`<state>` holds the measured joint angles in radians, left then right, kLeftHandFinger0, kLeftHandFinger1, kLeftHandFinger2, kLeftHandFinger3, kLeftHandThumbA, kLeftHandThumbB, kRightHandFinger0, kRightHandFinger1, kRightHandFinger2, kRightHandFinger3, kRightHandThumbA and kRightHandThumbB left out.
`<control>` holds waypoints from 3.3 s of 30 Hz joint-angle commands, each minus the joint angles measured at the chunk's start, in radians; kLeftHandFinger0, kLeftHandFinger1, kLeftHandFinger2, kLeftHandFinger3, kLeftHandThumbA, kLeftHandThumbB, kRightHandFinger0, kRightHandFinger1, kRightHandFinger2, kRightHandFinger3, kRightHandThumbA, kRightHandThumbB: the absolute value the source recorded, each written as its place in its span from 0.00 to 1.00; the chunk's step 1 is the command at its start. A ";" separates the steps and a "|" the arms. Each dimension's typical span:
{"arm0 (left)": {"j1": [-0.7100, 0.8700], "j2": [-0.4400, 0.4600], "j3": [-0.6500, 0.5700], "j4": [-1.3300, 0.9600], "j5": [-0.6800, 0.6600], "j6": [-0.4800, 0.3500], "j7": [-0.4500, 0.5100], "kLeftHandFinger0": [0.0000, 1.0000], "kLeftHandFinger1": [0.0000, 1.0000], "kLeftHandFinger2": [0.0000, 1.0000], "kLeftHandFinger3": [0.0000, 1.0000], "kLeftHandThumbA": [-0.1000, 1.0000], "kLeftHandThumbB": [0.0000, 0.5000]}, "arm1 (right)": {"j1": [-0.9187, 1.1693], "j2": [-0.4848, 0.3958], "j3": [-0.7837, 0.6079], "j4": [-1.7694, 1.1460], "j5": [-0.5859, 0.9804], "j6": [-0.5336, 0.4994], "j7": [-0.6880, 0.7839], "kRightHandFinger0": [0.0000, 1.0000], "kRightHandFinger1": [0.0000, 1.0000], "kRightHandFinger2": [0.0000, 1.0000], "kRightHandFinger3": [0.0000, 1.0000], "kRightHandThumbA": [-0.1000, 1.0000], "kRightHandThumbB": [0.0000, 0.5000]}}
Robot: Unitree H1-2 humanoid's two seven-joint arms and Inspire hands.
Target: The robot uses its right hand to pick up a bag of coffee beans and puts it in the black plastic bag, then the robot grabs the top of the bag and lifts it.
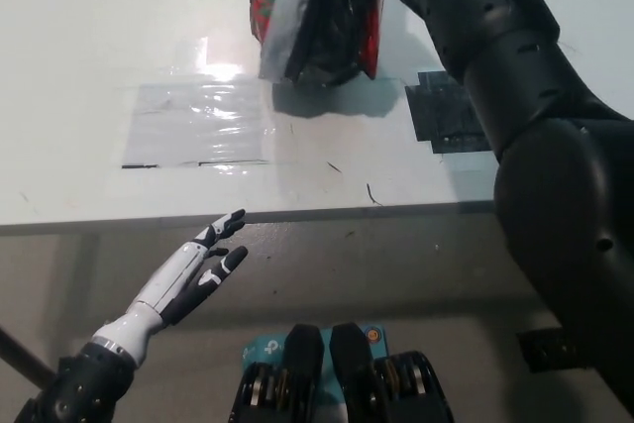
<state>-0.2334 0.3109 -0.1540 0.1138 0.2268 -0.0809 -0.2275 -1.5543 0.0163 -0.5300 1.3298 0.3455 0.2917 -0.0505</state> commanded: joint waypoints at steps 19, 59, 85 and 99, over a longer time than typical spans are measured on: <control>-0.005 0.005 -0.045 -0.016 0.013 -0.019 -0.016 0.90 0.98 1.00 1.00 1.00 0.32 | -0.243 0.146 0.002 -0.170 0.126 0.114 0.049 0.00 0.01 0.54 1.00 0.00 0.24; -0.080 0.007 -0.072 -0.025 0.071 -0.011 -0.008 0.96 0.88 0.97 1.00 1.00 0.37 | 0.128 -0.024 0.505 0.045 -0.200 -0.003 0.215 1.00 1.00 1.00 1.00 0.87 0.88; -0.058 -0.004 -0.085 0.005 0.081 -0.035 0.003 0.99 0.87 0.96 1.00 1.00 0.30 | -0.029 -0.279 0.748 -0.691 -0.350 0.178 0.380 1.00 1.00 1.00 1.00 0.39 0.26; -0.063 0.006 -0.044 -0.005 0.026 -0.020 0.000 1.00 1.00 1.00 1.00 1.00 0.37 | 0.366 -0.472 0.547 -1.612 -0.361 0.176 0.306 1.00 1.00 1.00 1.00 1.00 0.62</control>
<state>-0.2742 0.3104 -0.2412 0.1321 0.3060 -0.0783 -0.2272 -1.3536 -0.3189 0.1412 0.3238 0.0269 0.4534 0.2921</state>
